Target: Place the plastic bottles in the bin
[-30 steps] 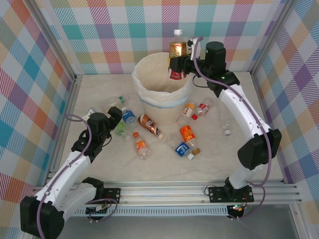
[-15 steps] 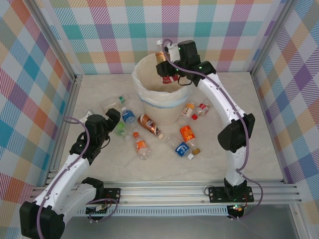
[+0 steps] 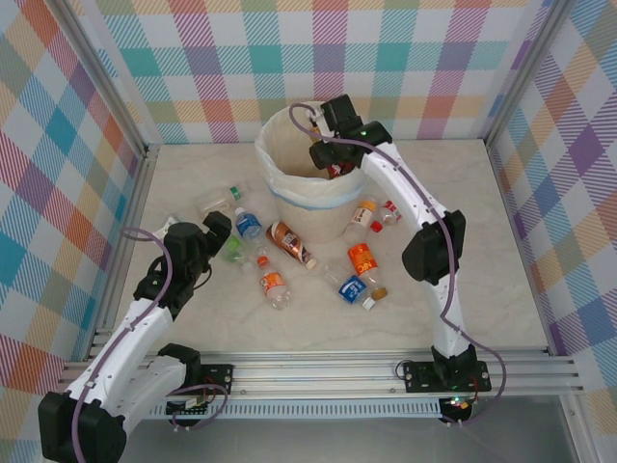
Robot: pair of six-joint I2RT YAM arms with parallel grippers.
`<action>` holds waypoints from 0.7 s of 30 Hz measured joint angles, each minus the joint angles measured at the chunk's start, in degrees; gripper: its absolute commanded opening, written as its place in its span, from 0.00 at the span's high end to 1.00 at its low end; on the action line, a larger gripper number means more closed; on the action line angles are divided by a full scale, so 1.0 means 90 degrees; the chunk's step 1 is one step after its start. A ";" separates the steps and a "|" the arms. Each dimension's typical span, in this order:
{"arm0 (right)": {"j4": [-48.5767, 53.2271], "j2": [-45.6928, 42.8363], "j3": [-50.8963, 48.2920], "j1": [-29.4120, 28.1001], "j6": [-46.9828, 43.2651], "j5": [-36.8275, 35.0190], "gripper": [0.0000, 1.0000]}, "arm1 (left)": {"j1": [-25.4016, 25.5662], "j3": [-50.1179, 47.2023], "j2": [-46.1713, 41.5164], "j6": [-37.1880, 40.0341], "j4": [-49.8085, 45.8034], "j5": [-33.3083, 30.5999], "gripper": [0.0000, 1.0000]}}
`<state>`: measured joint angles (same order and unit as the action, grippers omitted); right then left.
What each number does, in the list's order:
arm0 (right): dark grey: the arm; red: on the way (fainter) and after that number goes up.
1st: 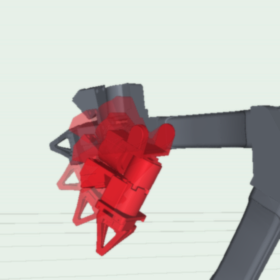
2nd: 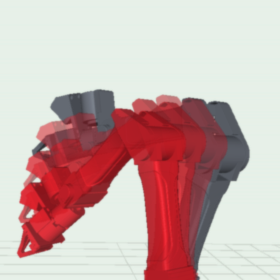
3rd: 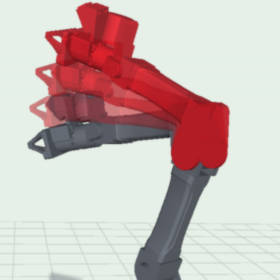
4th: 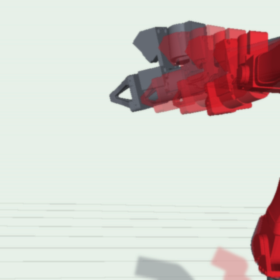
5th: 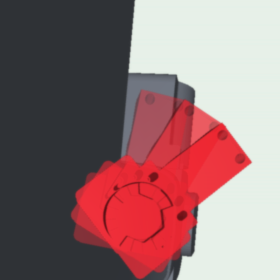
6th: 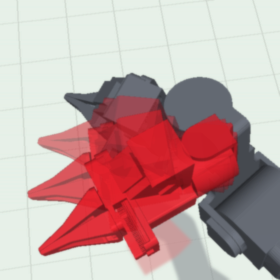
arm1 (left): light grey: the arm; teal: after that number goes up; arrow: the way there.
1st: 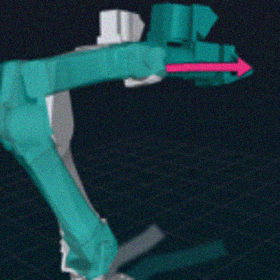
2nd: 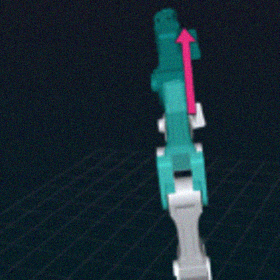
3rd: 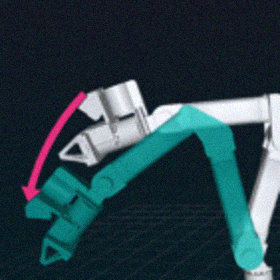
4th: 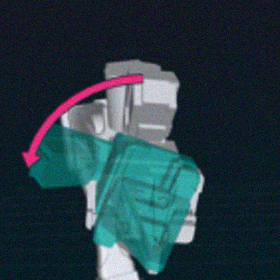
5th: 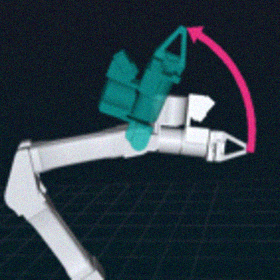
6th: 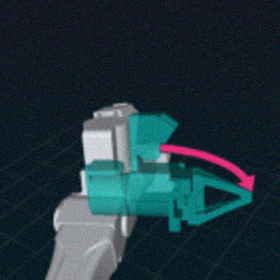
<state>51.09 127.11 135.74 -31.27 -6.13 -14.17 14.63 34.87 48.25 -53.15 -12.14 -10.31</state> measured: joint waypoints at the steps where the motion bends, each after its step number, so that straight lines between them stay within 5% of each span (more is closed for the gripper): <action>1: 0.0063 0.0032 0.0029 0.0000 -0.0017 -0.0046 0.38 | -0.0010 -0.0005 0.0000 0.0000 0.0002 -0.0002 0.00; 21: 0.0619 0.0058 0.0408 -0.0313 0.0265 -0.0663 0.14 | -0.0024 -0.0070 0.0058 -0.0015 -0.0002 0.0002 0.00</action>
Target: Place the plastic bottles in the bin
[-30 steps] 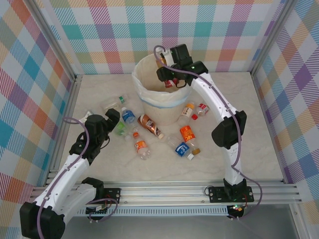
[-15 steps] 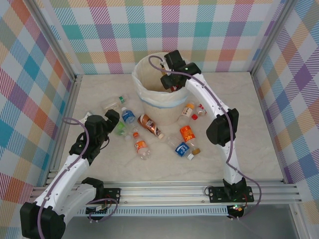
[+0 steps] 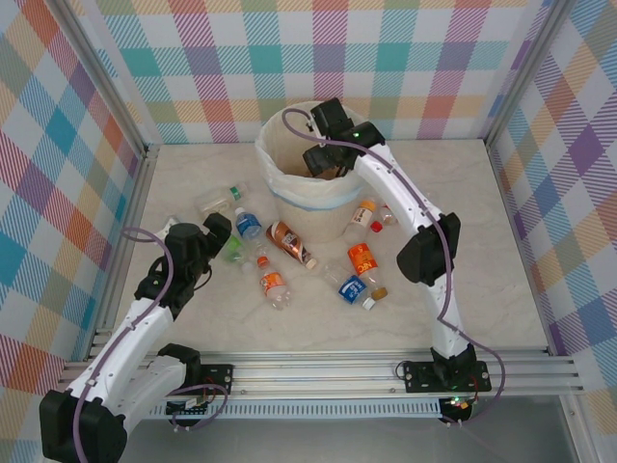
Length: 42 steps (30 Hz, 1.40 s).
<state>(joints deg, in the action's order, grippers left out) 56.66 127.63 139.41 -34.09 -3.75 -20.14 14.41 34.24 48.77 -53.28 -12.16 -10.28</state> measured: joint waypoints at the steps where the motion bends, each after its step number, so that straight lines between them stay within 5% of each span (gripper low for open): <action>1: -0.0002 -0.0058 -0.0007 -0.0024 0.0012 0.0000 0.12 | 0.0000 -0.0005 0.0019 -0.0007 0.0000 0.0002 0.00; 8: -0.0624 -0.1365 -0.1212 -0.0197 0.0095 0.0075 0.06 | -0.0012 -0.0005 0.0155 -0.0015 0.0005 0.0041 0.00; 21: -0.4073 -0.5095 -0.6132 -0.0223 0.0452 0.0648 0.00 | -0.0056 -0.0005 0.0452 -0.0029 -0.0024 0.0090 0.00; 30: -0.5569 -0.6975 -0.8682 -0.0221 0.1018 -0.0325 0.00 | -0.0095 0.0294 0.1071 0.0447 -0.0678 0.0551 0.00; 42: -0.6040 -0.7456 -0.9304 -0.0204 0.1372 -0.1076 0.00 | -0.0095 0.0763 0.2365 0.0923 -0.0991 0.0765 0.04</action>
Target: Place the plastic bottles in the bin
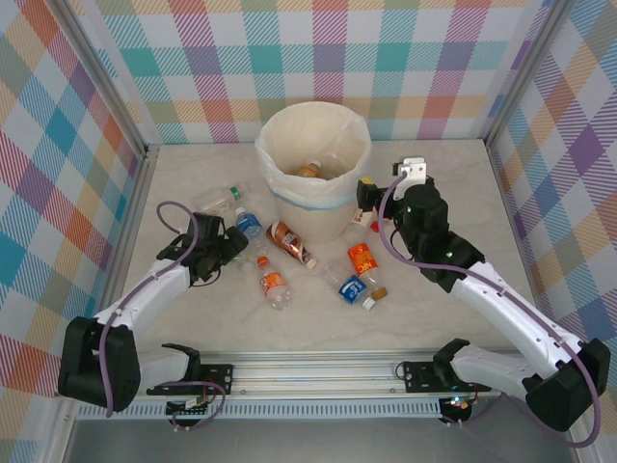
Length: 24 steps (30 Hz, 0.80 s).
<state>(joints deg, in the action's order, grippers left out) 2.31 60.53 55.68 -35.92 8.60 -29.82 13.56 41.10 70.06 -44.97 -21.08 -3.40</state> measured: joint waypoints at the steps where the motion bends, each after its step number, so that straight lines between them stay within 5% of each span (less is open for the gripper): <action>1: -0.0019 0.0000 0.0000 0.0000 0.0000 -0.0017 0.00 | 0.0002 0.0051 0.0131 0.0029 0.0039 -0.0039 0.05; 11: -0.0114 -0.0112 -0.0117 0.0000 0.0165 -0.0046 0.00 | 0.0000 0.0653 0.1350 0.0658 0.0410 -0.0748 0.06; 24: -0.0109 -0.0321 -0.0194 0.0000 0.0194 -0.0083 0.00 | -0.0015 0.0765 0.2280 0.0639 0.0886 -0.0814 0.30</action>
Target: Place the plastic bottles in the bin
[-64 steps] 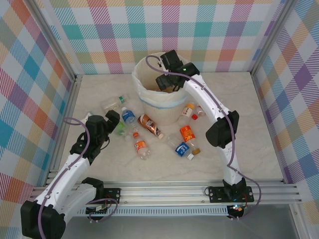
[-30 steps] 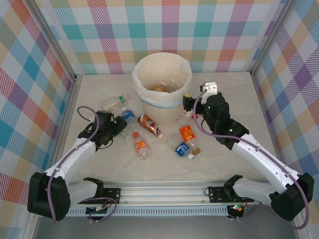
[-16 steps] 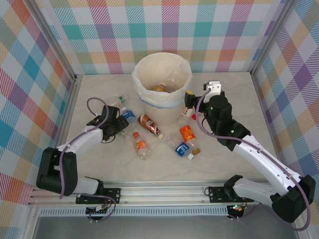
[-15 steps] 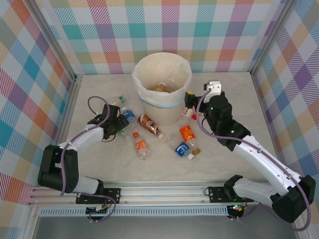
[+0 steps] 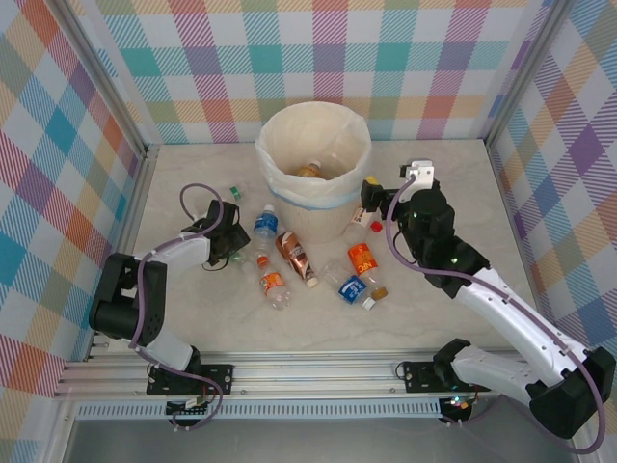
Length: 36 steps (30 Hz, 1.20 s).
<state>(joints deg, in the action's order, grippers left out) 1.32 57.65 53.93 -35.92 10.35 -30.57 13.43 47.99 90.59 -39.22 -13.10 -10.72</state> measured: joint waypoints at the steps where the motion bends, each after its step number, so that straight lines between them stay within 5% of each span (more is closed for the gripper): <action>1: 0.0000 -0.0015 0.0000 0.0000 0.0000 0.0041 0.00 | -0.0002 -0.0002 0.0007 0.0002 0.0017 0.0017 0.32; 15: 0.0002 -0.0124 -0.0294 0.0000 0.0141 0.0629 0.00 | -0.0012 -0.0236 -0.0134 0.0384 0.0449 0.0430 0.56; 23: 0.0000 -0.0226 -0.0505 0.0000 0.0274 0.0457 0.00 | -0.0015 -0.0245 -0.0427 0.0622 0.0255 0.0641 0.60; 36: -0.0296 -0.0379 -0.0998 0.0000 0.0699 0.0282 0.00 | -0.0015 -0.0306 -0.2276 0.0772 0.0112 0.0172 0.62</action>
<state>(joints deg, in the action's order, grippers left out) -1.34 54.24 44.95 -35.92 16.64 -28.03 13.30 45.23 70.11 -32.27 -12.10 -9.17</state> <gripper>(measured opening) 0.998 0.496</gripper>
